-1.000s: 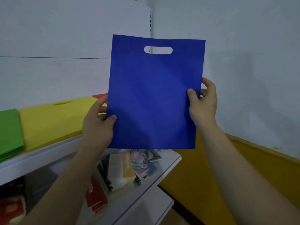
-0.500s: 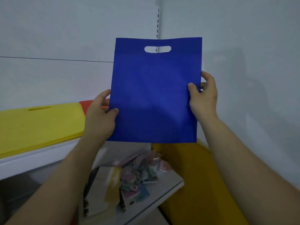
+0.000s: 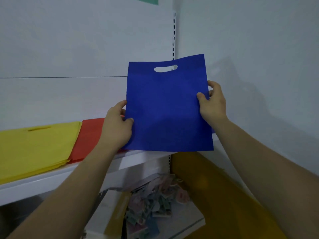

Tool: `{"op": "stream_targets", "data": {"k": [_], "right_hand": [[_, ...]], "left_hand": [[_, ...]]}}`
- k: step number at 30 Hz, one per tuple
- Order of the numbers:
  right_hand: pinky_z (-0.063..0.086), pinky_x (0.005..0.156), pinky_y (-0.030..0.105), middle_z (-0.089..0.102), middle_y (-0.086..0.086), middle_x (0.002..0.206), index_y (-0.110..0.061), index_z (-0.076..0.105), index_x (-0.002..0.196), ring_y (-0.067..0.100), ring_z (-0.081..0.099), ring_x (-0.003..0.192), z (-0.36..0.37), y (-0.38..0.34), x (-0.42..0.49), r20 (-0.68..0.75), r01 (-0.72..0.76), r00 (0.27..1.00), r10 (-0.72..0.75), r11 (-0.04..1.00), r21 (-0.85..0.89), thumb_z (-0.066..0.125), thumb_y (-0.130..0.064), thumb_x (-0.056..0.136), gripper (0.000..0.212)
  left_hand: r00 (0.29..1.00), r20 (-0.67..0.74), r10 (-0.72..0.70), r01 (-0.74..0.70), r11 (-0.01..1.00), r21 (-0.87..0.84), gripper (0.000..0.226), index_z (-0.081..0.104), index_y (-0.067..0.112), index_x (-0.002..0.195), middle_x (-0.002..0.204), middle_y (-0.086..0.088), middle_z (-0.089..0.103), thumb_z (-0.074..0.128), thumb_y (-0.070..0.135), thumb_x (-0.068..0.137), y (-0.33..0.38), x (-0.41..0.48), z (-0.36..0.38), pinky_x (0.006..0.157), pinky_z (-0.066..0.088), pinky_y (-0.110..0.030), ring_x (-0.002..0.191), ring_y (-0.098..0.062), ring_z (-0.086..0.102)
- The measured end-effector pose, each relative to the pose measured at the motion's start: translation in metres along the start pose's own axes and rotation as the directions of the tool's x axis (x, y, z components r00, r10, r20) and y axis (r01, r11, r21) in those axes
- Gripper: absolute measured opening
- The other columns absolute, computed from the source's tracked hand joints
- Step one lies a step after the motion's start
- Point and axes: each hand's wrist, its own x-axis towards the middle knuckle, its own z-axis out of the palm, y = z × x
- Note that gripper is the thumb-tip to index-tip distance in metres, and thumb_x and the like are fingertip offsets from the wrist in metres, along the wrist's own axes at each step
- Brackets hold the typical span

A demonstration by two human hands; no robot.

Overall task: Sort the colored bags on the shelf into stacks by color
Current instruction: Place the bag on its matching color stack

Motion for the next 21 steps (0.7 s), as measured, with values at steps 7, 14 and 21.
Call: {"op": "stream_targets", "data": {"k": [7, 14, 21], "right_hand": [[0.037, 0.054, 0.008, 0.048, -0.015, 0.084, -0.022, 0.038, 0.137, 0.002, 0.052, 0.072, 0.017, 0.023, 0.034, 0.09, 0.007, 0.996, 0.002, 0.995, -0.101, 0.048, -0.021, 0.099, 0.04], [0.044, 0.074, 0.028, 0.054, -0.002, 0.099, -0.018, 0.035, 0.14, 0.014, 0.053, 0.081, 0.03, 0.055, 0.069, 0.254, 0.043, 0.967, 0.009, 0.979, -0.201, 0.046, -0.021, 0.099, 0.043], [0.045, 0.079, 0.034, 0.061, 0.01, 0.106, -0.015, 0.032, 0.141, 0.023, 0.055, 0.088, 0.027, 0.084, 0.098, 0.395, 0.122, 0.917, 0.059, 0.9, -0.418, 0.048, -0.023, 0.097, 0.047]], "left_hand": [[0.998, 0.064, 0.009, -0.015, 0.995, 0.098, 0.047, 0.048, 0.016, 0.133, 0.083, 0.01, 0.053, 0.047, -0.003, 0.09, -0.009, 0.016, 0.017, 0.056, 0.041, -0.015, 0.071, -0.004, 0.054], [0.988, 0.123, -0.092, 0.05, 0.95, 0.307, 0.032, 0.051, 0.008, 0.119, 0.106, -0.013, 0.059, 0.054, 0.011, 0.087, -0.009, 0.028, 0.045, 0.078, 0.053, -0.044, 0.085, -0.028, 0.06], [0.963, 0.188, -0.195, 0.069, 0.848, 0.526, 0.04, 0.053, 0.008, 0.127, 0.127, -0.012, 0.056, 0.056, 0.026, 0.092, -0.002, 0.028, 0.071, 0.091, 0.043, -0.033, 0.109, -0.027, 0.056]]}}
